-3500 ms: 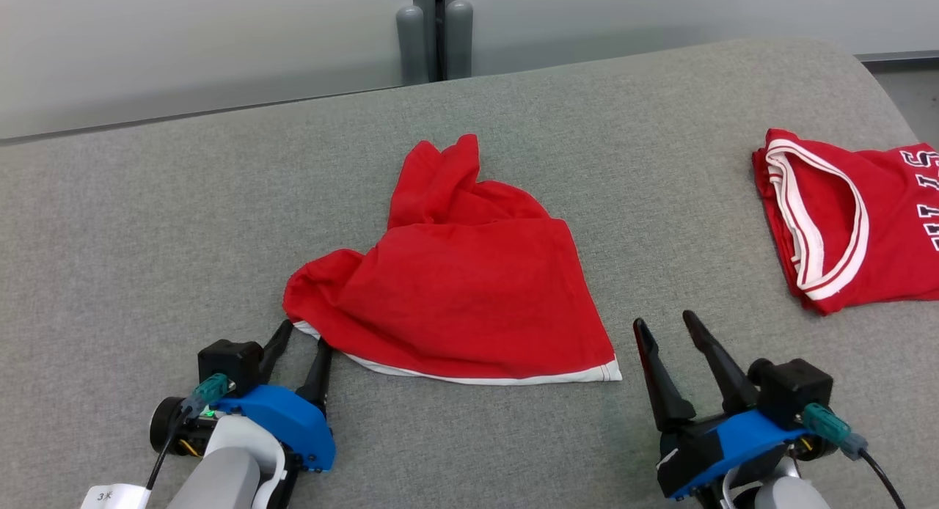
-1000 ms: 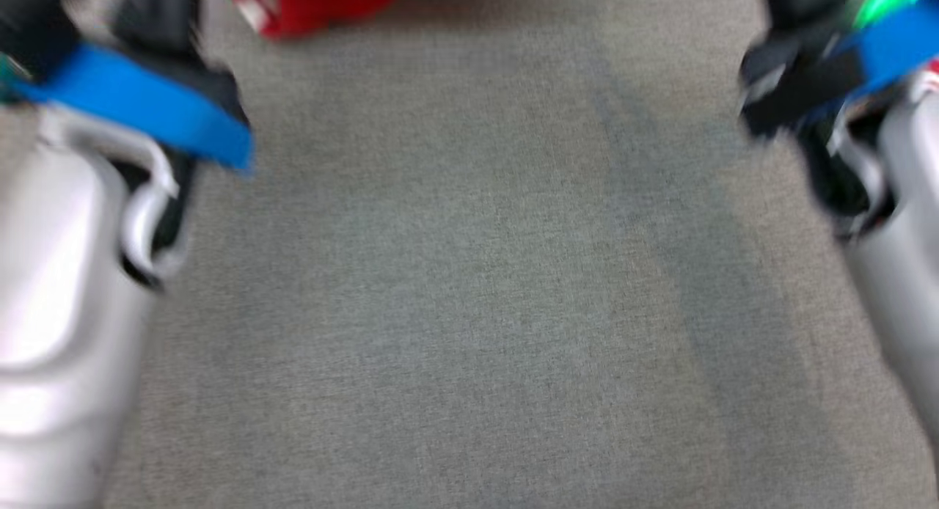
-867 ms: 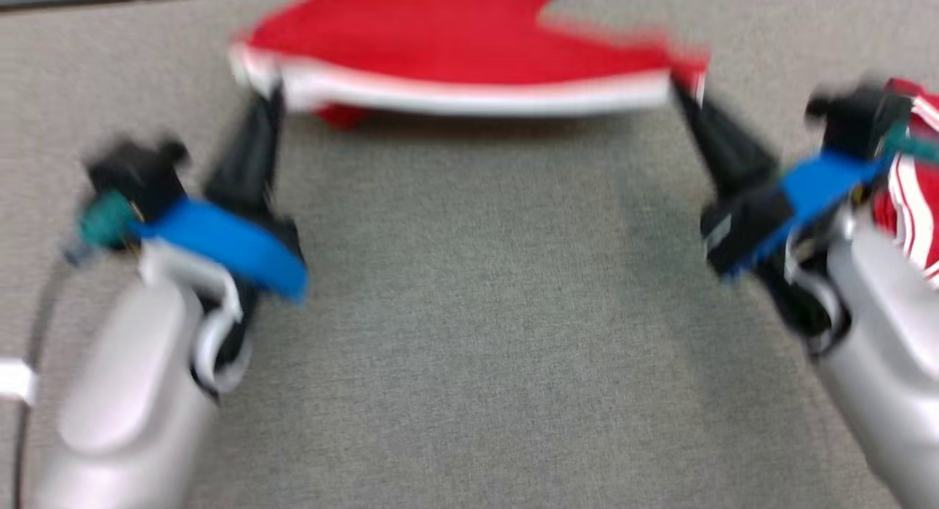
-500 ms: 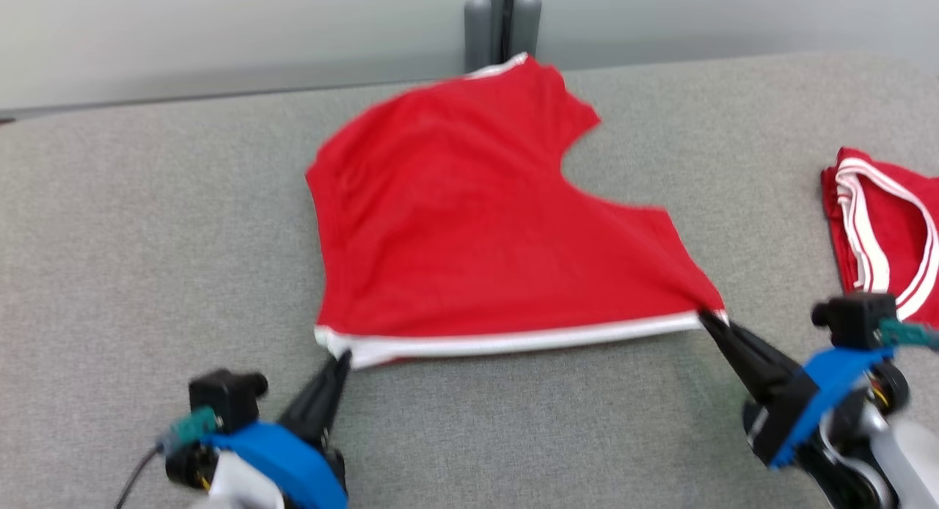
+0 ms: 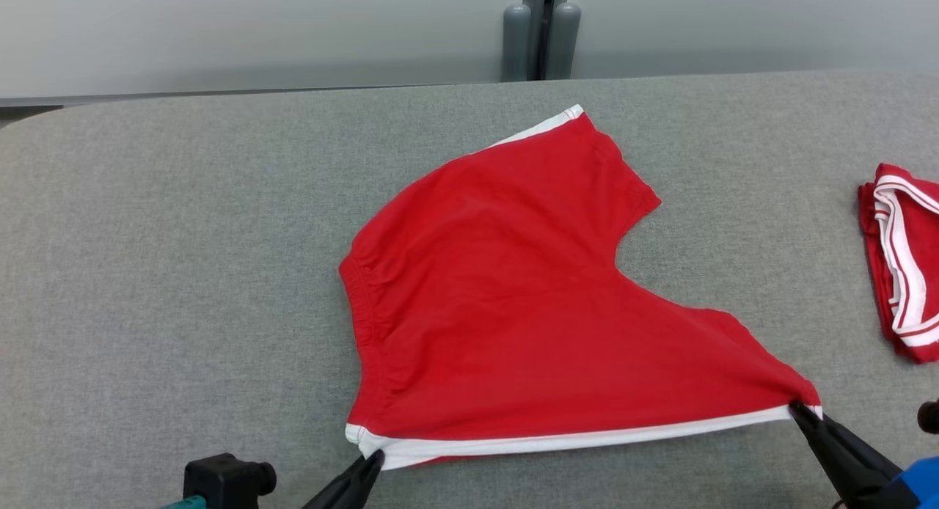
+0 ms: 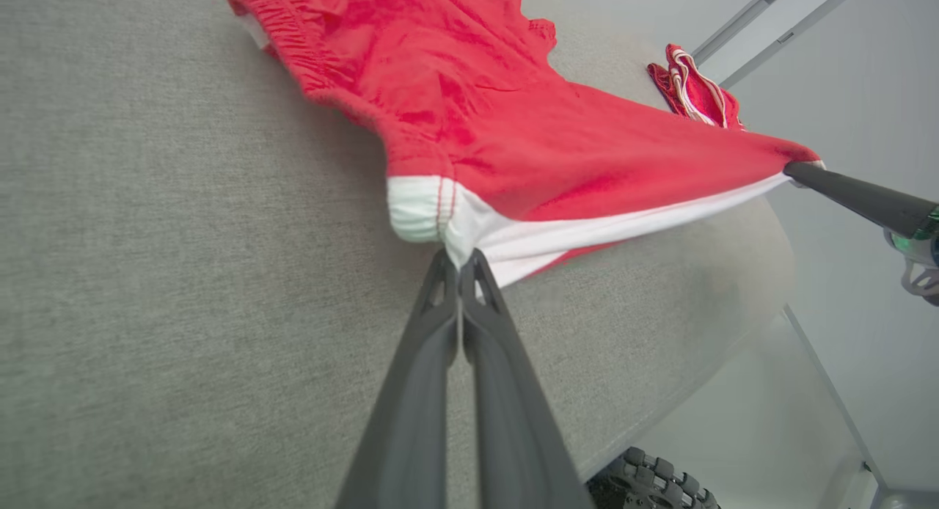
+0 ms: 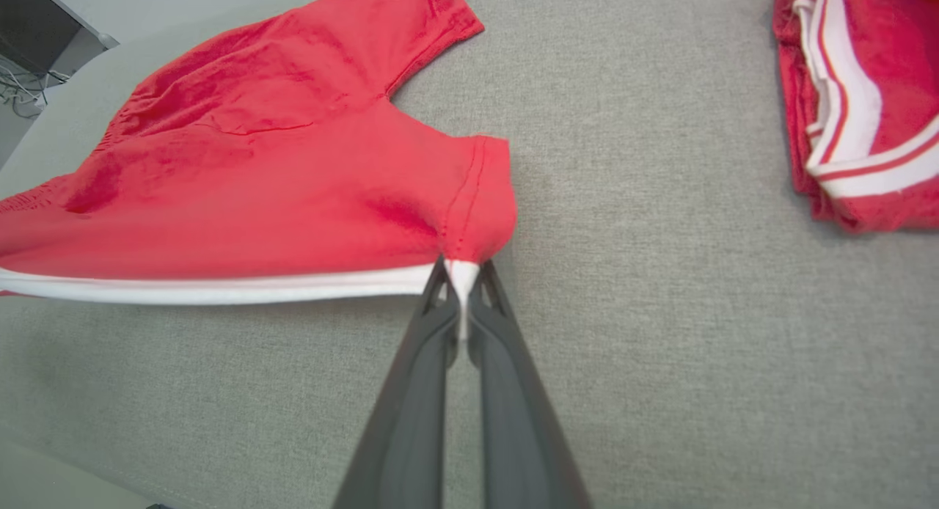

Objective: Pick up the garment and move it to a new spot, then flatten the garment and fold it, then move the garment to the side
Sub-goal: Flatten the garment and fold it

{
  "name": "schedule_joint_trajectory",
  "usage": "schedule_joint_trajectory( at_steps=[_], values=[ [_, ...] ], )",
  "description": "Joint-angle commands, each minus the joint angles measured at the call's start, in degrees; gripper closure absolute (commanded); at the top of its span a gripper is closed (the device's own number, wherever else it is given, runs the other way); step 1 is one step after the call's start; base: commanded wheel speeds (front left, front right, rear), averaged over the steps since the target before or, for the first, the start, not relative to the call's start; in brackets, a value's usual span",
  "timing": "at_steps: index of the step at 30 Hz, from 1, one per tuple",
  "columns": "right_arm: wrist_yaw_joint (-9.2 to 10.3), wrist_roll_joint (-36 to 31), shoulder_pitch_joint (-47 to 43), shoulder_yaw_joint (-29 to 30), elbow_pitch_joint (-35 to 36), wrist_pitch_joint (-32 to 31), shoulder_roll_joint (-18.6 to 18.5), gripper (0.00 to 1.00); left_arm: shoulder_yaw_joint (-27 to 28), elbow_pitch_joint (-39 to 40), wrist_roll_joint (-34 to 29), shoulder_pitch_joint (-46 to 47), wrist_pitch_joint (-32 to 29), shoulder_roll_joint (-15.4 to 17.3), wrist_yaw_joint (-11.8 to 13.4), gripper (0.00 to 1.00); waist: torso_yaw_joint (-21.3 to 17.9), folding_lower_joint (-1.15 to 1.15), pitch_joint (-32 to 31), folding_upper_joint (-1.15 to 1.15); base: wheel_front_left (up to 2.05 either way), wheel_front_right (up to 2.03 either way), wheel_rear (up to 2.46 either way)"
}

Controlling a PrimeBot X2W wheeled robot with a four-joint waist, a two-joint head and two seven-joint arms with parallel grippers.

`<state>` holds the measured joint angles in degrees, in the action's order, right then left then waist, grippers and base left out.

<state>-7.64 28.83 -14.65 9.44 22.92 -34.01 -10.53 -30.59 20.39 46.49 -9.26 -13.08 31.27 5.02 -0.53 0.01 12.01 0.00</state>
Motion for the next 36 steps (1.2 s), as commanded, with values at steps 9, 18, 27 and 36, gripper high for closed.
schedule_joint_trajectory(
  at_steps=[9, 18, 27, 36],
  values=[
    [0.17, -0.8, 20.1, -5.1, -4.0, -2.3, -4.3, 1.0, 3.7, -2.7, 5.3, 11.1, -2.0, -3.8, -0.5, 1.0, -0.3, -0.01, 5.5, 0.0, 0.0, 0.0, 0.0],
    [0.15, 2.0, 48.6, -16.8, -22.9, 1.9, -8.1, 1.0, 9.1, -9.7, 14.3, 25.6, -7.6, -10.2, 2.6, 1.0, 0.3, -0.01, 12.1, 0.0, 0.0, 0.0, 0.0],
    [0.15, 4.6, 65.1, -25.2, -43.6, 10.2, -8.7, 1.0, 11.3, -18.9, 15.6, 33.9, -6.9, -12.9, 3.3, 1.0, 3.2, -0.01, 15.4, 0.0, 0.0, 0.0, 0.0],
    [0.15, 7.4, 71.9, -29.8, -55.2, 17.5, -7.1, 0.0, 10.4, -24.2, 14.6, 37.4, -4.4, -15.2, 1.2, 0.0, 4.1, -0.01, 17.0, 0.0, 0.0, 0.0, 0.0]
  ],
)
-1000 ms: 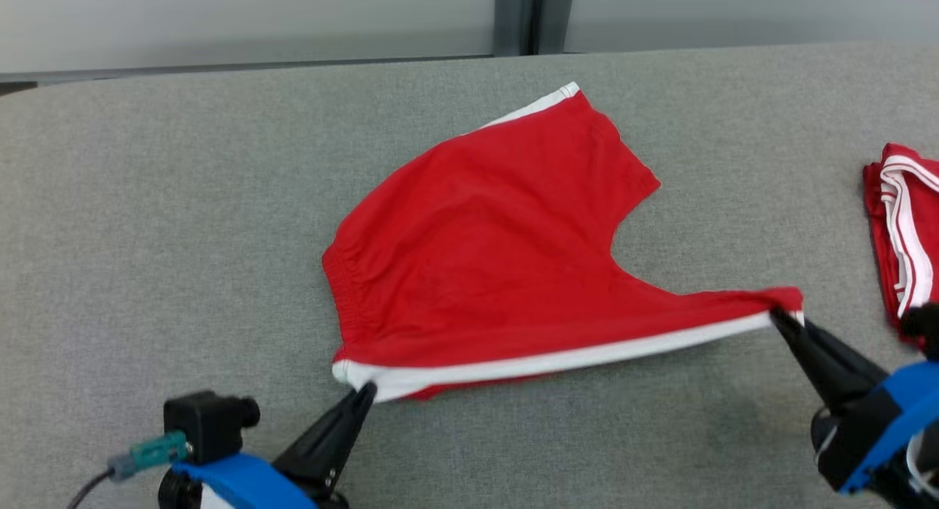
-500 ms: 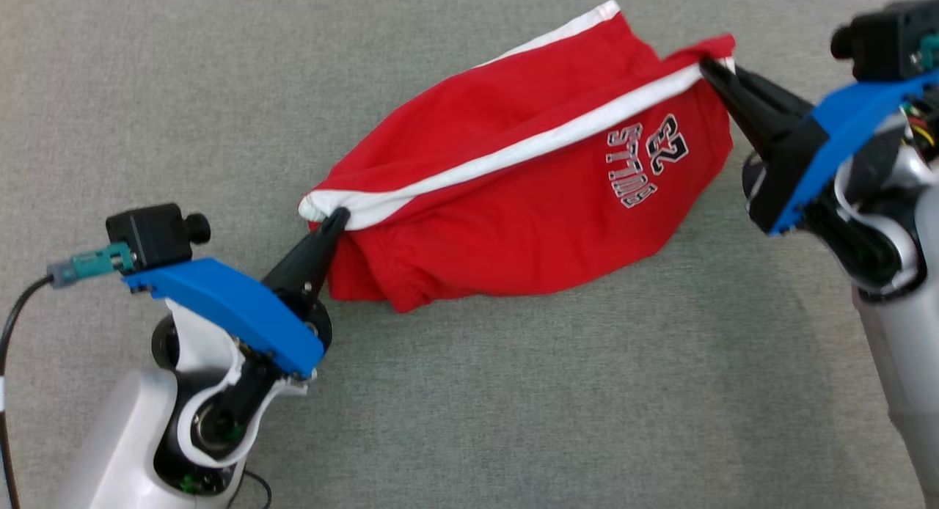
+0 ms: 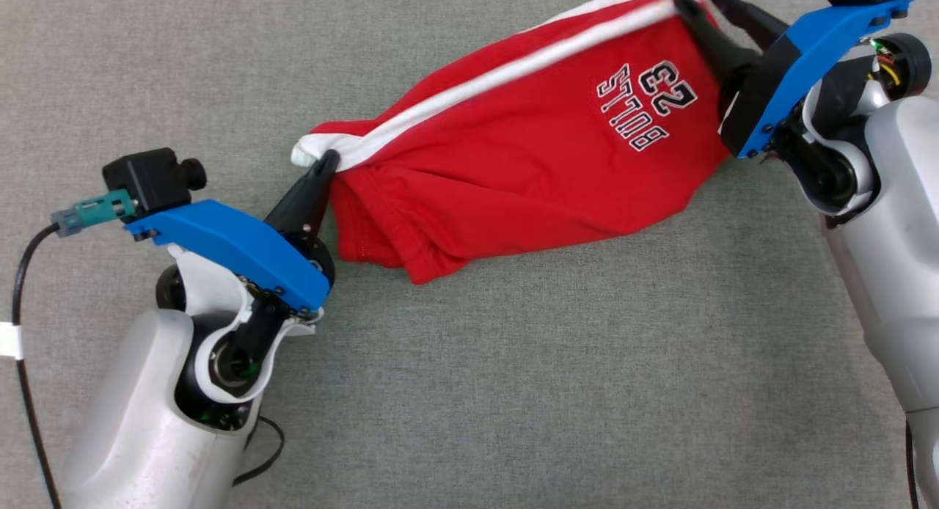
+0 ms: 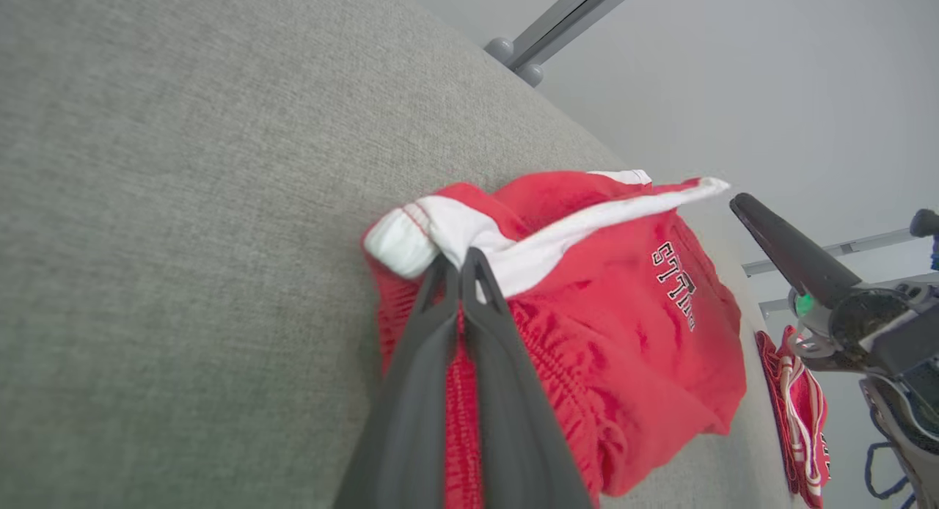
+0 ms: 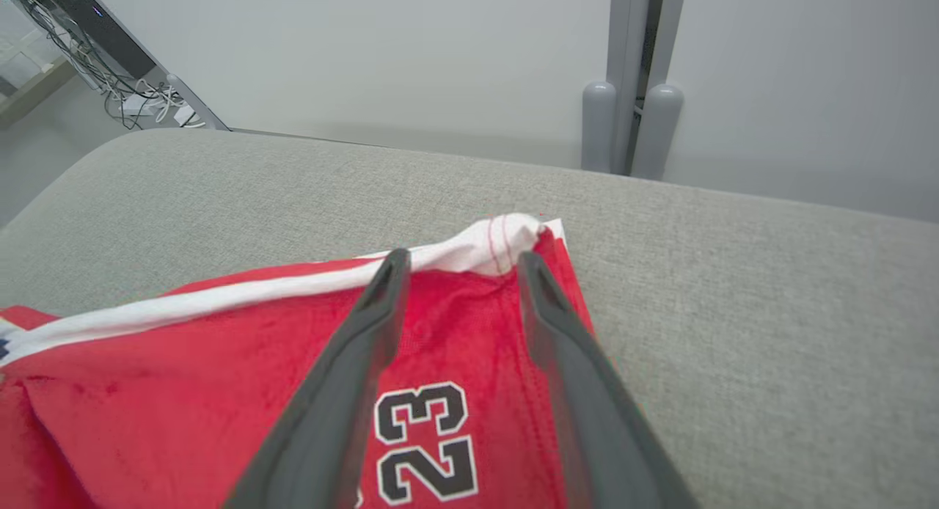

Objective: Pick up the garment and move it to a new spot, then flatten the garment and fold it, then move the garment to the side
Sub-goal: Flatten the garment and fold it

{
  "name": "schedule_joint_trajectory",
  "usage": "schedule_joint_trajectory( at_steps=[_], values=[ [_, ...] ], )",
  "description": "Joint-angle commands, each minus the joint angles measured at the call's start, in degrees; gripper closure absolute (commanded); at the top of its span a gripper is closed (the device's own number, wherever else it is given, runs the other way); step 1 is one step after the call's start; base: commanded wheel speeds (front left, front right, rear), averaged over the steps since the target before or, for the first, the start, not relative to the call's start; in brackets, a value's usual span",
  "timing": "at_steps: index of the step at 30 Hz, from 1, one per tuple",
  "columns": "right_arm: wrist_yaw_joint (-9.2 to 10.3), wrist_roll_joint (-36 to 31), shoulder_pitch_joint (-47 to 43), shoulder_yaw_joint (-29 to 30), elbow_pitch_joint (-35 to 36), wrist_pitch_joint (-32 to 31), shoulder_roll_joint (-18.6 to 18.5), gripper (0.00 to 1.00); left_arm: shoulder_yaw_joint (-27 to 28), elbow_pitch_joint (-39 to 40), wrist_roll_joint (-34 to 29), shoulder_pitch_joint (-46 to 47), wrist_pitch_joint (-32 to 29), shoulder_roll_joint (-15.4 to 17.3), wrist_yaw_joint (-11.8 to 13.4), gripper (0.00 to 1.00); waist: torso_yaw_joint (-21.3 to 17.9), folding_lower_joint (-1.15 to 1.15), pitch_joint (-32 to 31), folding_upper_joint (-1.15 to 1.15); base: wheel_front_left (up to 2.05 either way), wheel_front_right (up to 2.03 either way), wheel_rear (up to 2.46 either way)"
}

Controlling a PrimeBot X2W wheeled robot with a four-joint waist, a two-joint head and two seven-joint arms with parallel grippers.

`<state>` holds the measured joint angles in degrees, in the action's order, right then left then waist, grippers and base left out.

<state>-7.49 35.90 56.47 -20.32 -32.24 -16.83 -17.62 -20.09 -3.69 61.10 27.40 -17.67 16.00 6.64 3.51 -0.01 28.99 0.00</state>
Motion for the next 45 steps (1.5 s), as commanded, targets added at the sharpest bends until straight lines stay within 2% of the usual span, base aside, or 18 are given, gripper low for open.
schedule_joint_trajectory(
  at_steps=[1, 7, 11, 13, 17, 19, 22, 24, 31, 38, 42, 43, 44, 45],
  values=[
    [-0.01, 0.9, 1.0, -0.6, -0.7, 1.4, -0.1, 0.0, -0.3, -0.5, 0.2, 0.8, 0.3, -0.4, -0.8, 0.0, 0.2, 0.01, -0.1, 0.0, 0.0, 0.0, 0.0],
    [-0.01, 4.6, -0.9, -5.0, -4.0, 5.2, -1.7, 0.0, 0.4, -1.6, -0.9, -2.1, 6.1, -0.7, -5.0, 0.0, 0.0, 0.01, -3.4, 0.0, 0.0, 0.0, 0.0],
    [-0.01, 6.4, -3.5, -6.9, -5.8, 6.3, -4.2, 0.0, 0.2, -2.8, -5.9, -5.1, 14.0, 0.0, -7.2, 0.0, 0.9, 0.01, -6.9, 0.0, 0.0, 0.0, 0.0],
    [-0.01, 7.3, -5.0, -7.2, -6.6, 7.2, -5.3, 0.0, -0.8, -4.4, -10.7, -6.4, 18.8, 1.2, -7.7, 0.0, 1.5, 0.01, -8.4, 0.0, 0.0, 0.0, 0.0],
    [-0.01, 8.7, -7.4, -6.4, -8.4, 8.5, -6.9, 0.0, -1.8, -9.6, -17.5, -8.2, 28.6, 1.1, -7.7, 0.0, 3.1, 0.01, -9.7, 0.0, 0.0, 0.0, 0.0],
    [0.0, 9.2, -7.6, -5.7, -9.5, 8.9, -7.5, 0.0, -2.2, -12.4, -20.3, -8.1, 31.3, 0.2, -7.9, 0.0, 4.1, 0.01, -9.7, 0.0, 0.0, 0.0, 0.0],
    [-0.01, 9.6, -7.2, -4.6, -11.4, 9.4, -7.9, 0.0, -2.0, -15.1, -24.9, -7.2, 32.7, -1.3, -8.2, 0.0, 5.8, 0.01, -9.0, 0.0, 0.0, 0.0, 0.0],
    [-0.01, 9.3, -5.9, -3.6, -12.8, 9.7, -8.4, 0.0, -0.2, -14.1, -28.1, -6.6, 32.9, -3.0, -8.4, 0.0, 7.1, 0.01, -7.9, 0.0, 0.0, 0.0, 0.0],
    [-0.01, 7.4, -2.4, -0.1, -20.0, 9.0, -8.2, 0.0, 5.6, -12.1, -35.8, -9.0, 32.9, -8.7, -11.8, 0.0, 11.1, 0.01, -4.5, 0.0, 0.0, 0.0, 0.0],
    [0.0, 3.7, -1.5, -1.2, -26.8, 4.9, -7.0, 0.0, 8.4, -12.6, -38.9, -10.1, 32.9, -11.3, -13.6, 0.0, 12.6, 0.01, -3.9, 0.0, 0.0, 0.0, 0.0],
    [-0.03, 2.1, -1.7, -3.3, -28.2, 2.0, -5.8, 0.0, 8.7, -12.8, -39.4, -10.4, 32.9, -11.9, -13.9, 0.0, 12.6, 0.01, -4.0, 0.0, 0.0, 0.0, 0.0],
    [-0.09, 1.6, -1.9, -4.1, -28.3, 1.1, -5.4, 0.13, 8.8, -12.9, -39.5, -10.5, 32.9, -11.9, -14.0, 0.0, 12.6, 0.01, -4.2, 0.0, 0.0, 0.0, 0.0],
    [-0.1, 0.9, -2.0, -5.0, -28.1, 0.7, -5.3, 0.71, 8.9, -13.1, -39.5, -10.5, 32.9, -12.0, -14.1, 0.0, 12.4, 0.01, -4.4, 0.0, 0.0, 0.0, 0.0],
    [-0.11, 0.3, -2.2, -5.8, -27.5, 0.6, -5.3, 1.0, 9.0, -13.2, -39.6, -10.6, 32.9, -12.0, -14.1, 0.0, 12.3, 0.01, -4.6, 0.0, 0.0, 0.0, 0.0]
  ],
)
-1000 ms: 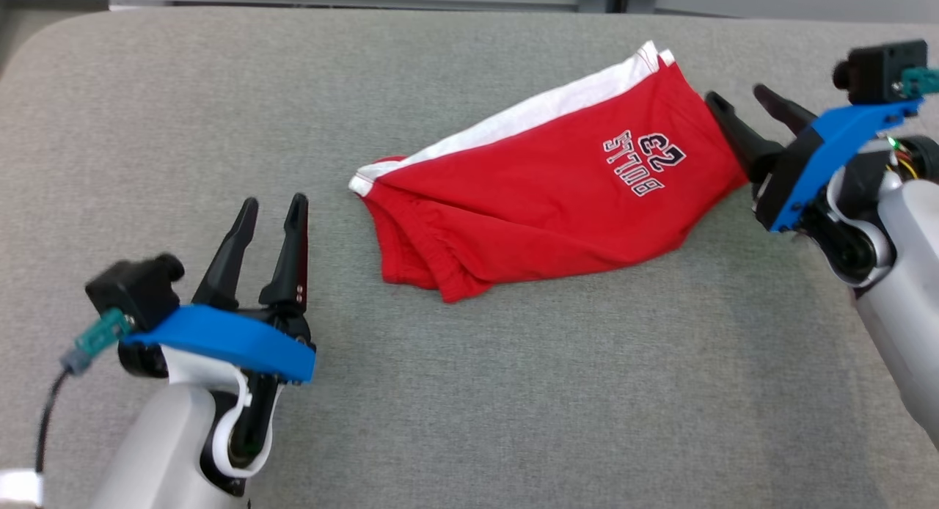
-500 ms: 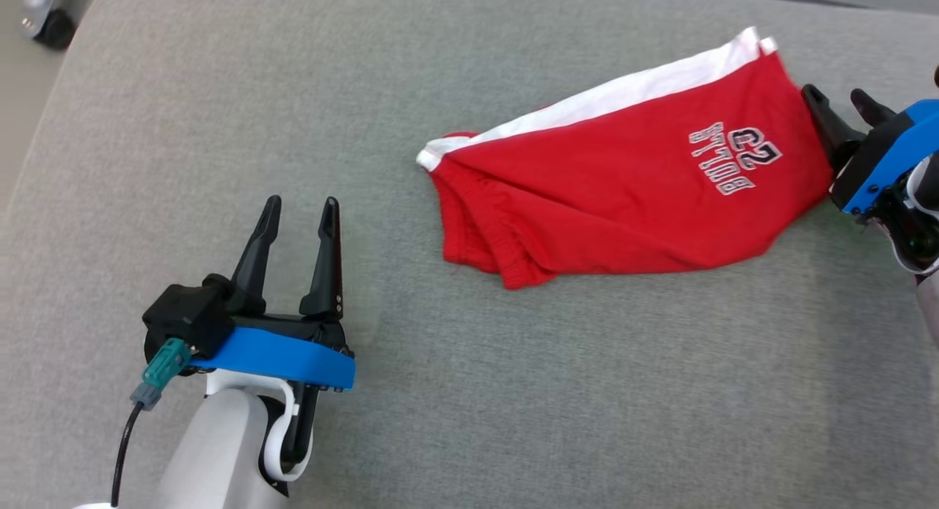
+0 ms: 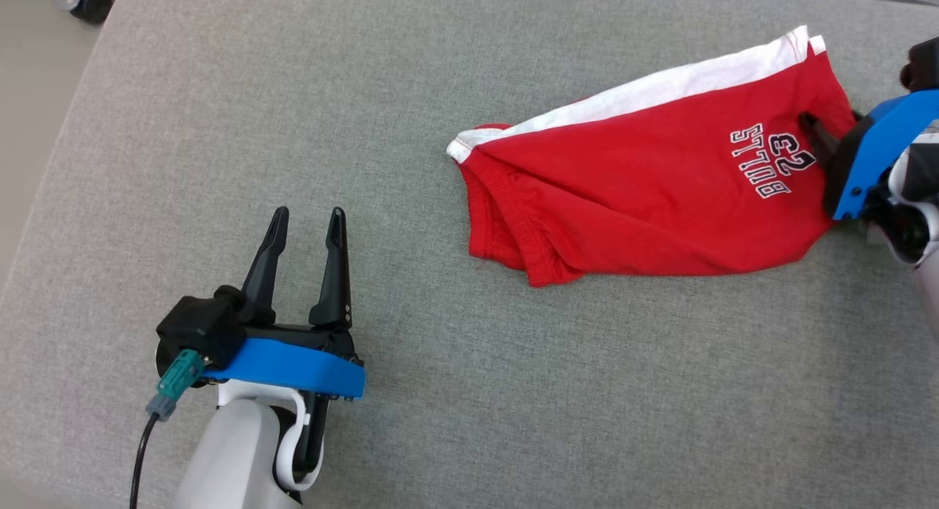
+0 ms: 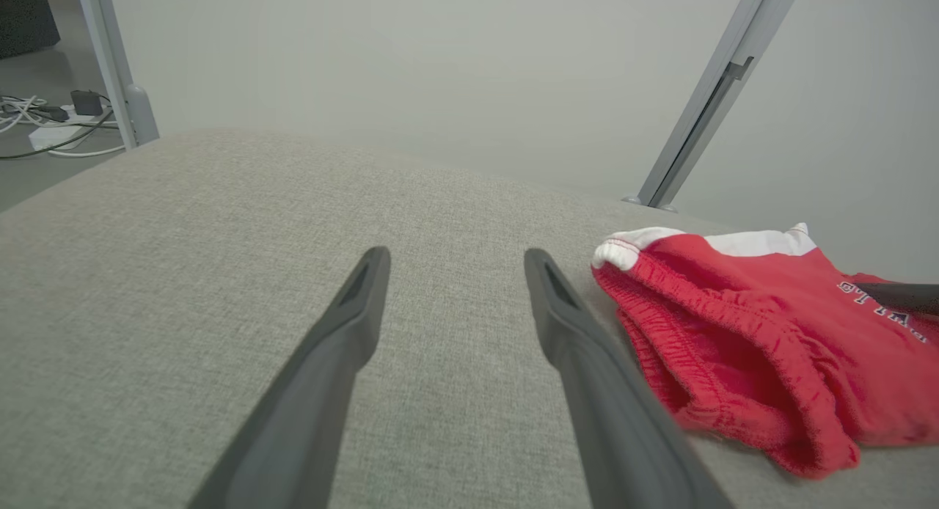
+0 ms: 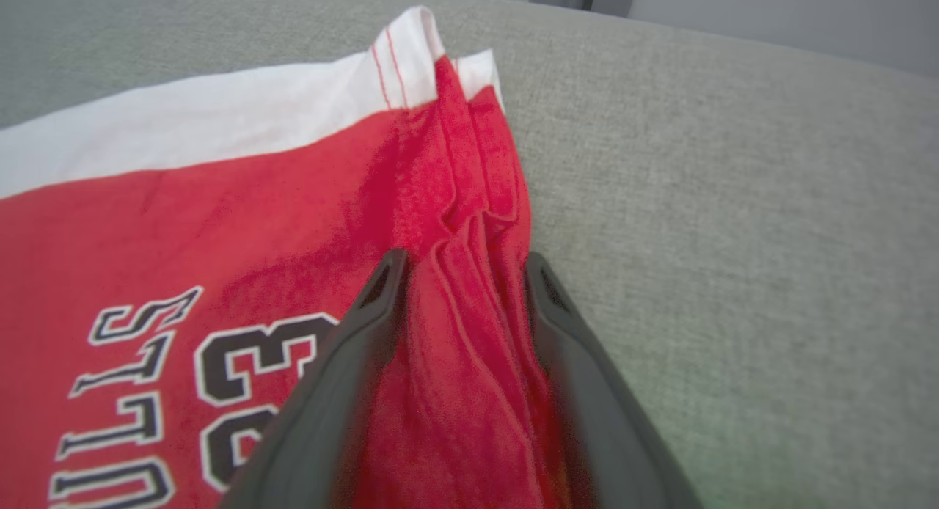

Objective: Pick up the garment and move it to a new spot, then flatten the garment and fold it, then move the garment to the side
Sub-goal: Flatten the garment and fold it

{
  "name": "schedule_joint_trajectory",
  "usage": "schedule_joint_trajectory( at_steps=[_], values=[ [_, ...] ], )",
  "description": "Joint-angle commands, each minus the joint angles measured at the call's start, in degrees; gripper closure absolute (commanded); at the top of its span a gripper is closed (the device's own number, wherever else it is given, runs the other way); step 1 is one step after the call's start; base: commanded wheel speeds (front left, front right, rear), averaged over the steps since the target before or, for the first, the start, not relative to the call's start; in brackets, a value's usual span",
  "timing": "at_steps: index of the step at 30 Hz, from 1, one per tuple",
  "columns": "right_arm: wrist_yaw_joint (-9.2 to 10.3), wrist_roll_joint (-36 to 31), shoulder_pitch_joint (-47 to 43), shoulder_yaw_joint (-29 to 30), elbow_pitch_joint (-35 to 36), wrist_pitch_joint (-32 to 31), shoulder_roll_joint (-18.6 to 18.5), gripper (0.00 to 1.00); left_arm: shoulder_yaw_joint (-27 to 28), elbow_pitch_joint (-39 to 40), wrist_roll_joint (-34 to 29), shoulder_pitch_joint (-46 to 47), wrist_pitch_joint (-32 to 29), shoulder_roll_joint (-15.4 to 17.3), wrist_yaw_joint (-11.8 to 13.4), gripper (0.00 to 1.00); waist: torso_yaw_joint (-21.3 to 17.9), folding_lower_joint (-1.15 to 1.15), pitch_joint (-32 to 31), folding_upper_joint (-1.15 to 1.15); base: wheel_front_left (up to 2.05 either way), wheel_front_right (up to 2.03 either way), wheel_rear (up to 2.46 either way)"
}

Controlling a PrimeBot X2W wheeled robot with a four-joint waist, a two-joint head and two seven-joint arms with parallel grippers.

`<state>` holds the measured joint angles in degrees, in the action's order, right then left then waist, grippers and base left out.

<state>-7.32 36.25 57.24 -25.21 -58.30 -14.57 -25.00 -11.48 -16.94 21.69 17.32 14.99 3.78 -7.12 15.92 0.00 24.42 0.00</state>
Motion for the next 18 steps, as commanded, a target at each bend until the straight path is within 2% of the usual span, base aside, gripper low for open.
schedule_joint_trajectory(
  at_steps=[1, 10, 18],
  values=[
    [-0.3, -0.5, -3.3, -1.5, -1.0, -1.5, 2.0, 1.0, 0.4, -0.2, -0.3, -0.6, 0.2, 0.1, -0.4, 0.0, -0.3, 0.0, -0.4, 0.0, 0.0, 0.0, 0.0],
    [-0.17, -1.5, -6.0, -1.6, 4.6, 4.5, -1.2, 1.0, 0.6, -0.8, -0.3, -2.8, 0.3, 1.0, -0.5, 0.0, -4.6, 0.0, -5.6, 0.0, 0.0, 0.0, 0.0],
    [-0.17, -5.0, -12.2, 2.6, 6.9, 7.5, -4.3, 1.0, 0.7, -0.7, -0.1, -5.8, 0.3, 2.5, -0.5, 0.0, -8.5, 0.0, -10.4, 0.0, 0.0, 0.0, 0.0]
  ],
)
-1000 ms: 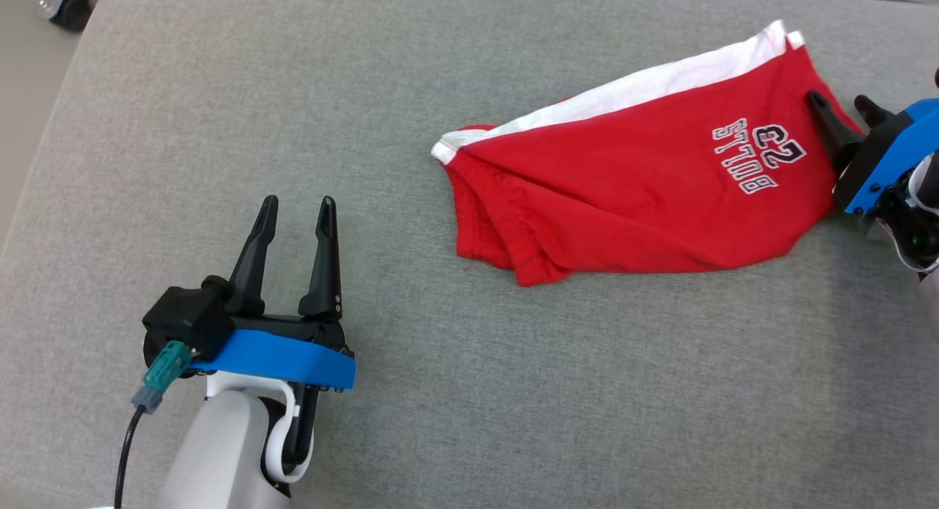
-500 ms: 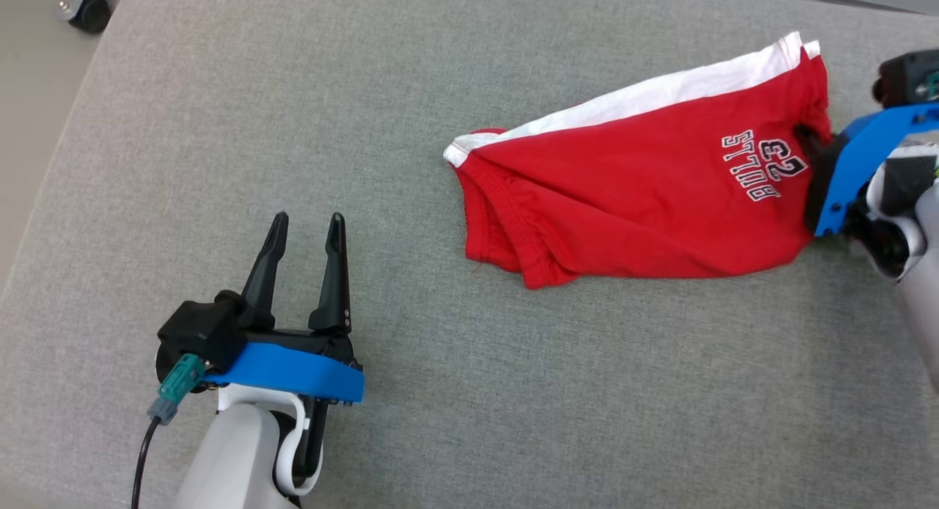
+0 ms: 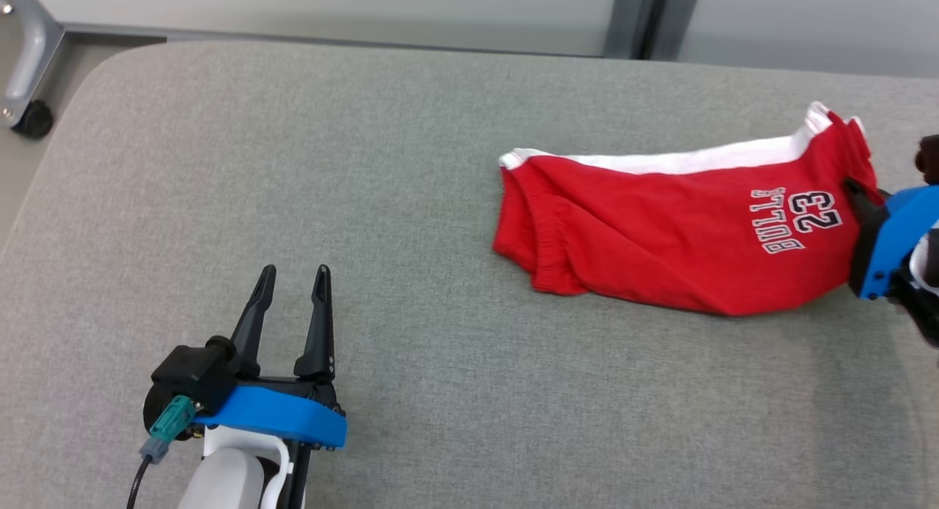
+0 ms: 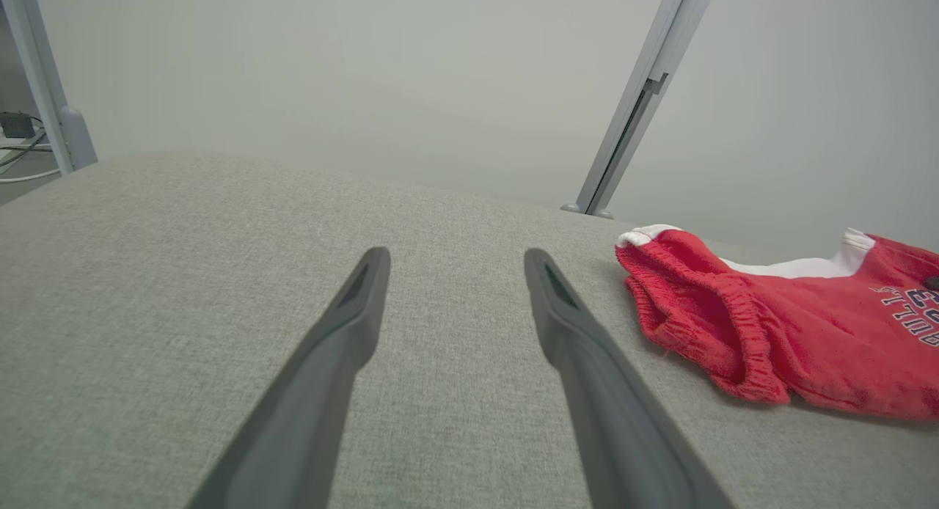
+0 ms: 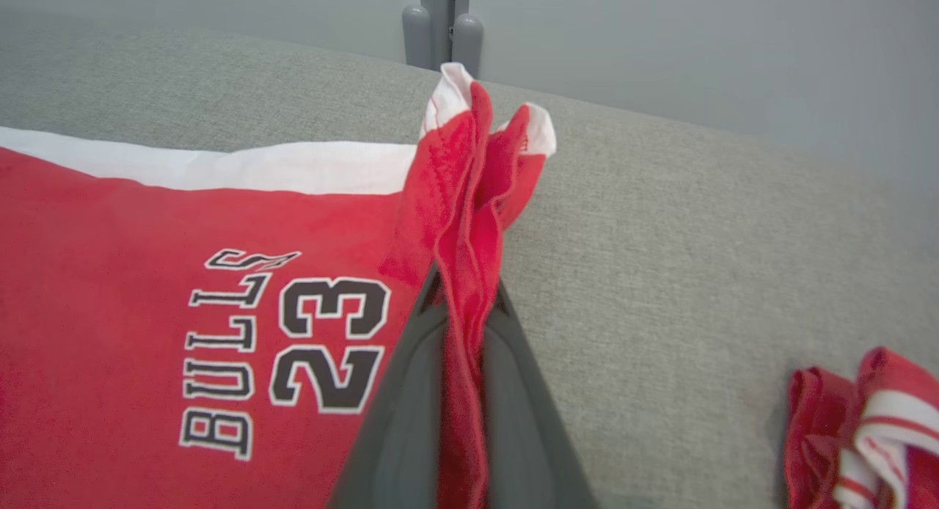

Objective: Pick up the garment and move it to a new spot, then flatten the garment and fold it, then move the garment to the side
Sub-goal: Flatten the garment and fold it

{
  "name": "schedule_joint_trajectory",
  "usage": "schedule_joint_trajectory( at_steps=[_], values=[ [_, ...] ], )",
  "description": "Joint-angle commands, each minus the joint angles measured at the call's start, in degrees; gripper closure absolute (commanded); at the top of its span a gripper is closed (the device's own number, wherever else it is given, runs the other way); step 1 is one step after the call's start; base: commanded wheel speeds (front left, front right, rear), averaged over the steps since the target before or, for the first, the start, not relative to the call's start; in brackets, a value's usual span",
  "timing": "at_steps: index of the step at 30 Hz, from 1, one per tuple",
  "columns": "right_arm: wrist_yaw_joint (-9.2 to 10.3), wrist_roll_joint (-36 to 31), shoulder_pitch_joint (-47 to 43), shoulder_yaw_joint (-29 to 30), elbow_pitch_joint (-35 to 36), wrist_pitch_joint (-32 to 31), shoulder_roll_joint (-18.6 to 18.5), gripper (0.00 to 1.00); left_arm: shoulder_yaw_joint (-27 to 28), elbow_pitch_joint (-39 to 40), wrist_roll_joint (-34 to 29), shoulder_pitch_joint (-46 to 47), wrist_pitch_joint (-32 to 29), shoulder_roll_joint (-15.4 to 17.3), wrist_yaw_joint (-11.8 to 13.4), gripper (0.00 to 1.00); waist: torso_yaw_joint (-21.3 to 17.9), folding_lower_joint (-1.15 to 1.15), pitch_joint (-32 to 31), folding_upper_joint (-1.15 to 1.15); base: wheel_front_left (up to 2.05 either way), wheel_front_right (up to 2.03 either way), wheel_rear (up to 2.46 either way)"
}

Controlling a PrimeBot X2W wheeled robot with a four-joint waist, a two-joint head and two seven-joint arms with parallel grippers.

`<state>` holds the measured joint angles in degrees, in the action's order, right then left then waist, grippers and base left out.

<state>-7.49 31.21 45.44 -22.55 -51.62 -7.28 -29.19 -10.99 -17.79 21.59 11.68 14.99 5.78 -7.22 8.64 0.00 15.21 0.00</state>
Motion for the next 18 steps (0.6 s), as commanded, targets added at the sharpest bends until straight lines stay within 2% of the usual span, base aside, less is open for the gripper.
schedule_joint_trajectory(
  at_steps=[1, 4, 8, 12, 18],
  values=[
    [-0.01, -0.7, -1.1, 0.7, 0.2, 0.4, -0.6, 1.0, 0.2, 0.1, 0.0, -0.5, 0.3, 0.5, -0.4, 0.0, -1.4, 0.0, -1.5, 0.0, 0.0, 0.0, 0.0],
    [-0.01, -3.8, -2.3, 3.5, 0.0, 0.8, -1.5, 1.0, -0.2, 0.0, 0.0, -1.0, 0.3, 0.6, -0.4, 0.0, -1.5, 0.0, -2.4, 0.0, 0.0, 0.0, 0.0],
    [-0.02, -6.4, -2.9, 6.0, 2.0, 0.1, 0.2, 1.0, -1.0, -0.3, 0.3, -1.5, 0.3, 0.8, -0.4, 0.0, -1.2, 0.0, -3.4, 0.0, 0.0, 0.0, 0.0],
    [-0.01, -8.0, -3.4, 6.6, 6.0, -2.8, 3.8, 1.0, -1.8, -0.7, 0.5, -1.9, 0.3, 0.8, -0.3, 0.0, -0.4, 0.0, -4.6, 0.0, 0.0, 0.0, 0.0],
    [-0.01, -10.1, -3.8, 5.1, 13.2, -9.6, 11.1, 1.0, -2.1, -0.3, 0.9, -1.6, 0.3, 0.6, -0.3, 0.0, 1.6, 0.0, -4.8, 0.0, 0.0, 0.0, 0.0]
  ],
)
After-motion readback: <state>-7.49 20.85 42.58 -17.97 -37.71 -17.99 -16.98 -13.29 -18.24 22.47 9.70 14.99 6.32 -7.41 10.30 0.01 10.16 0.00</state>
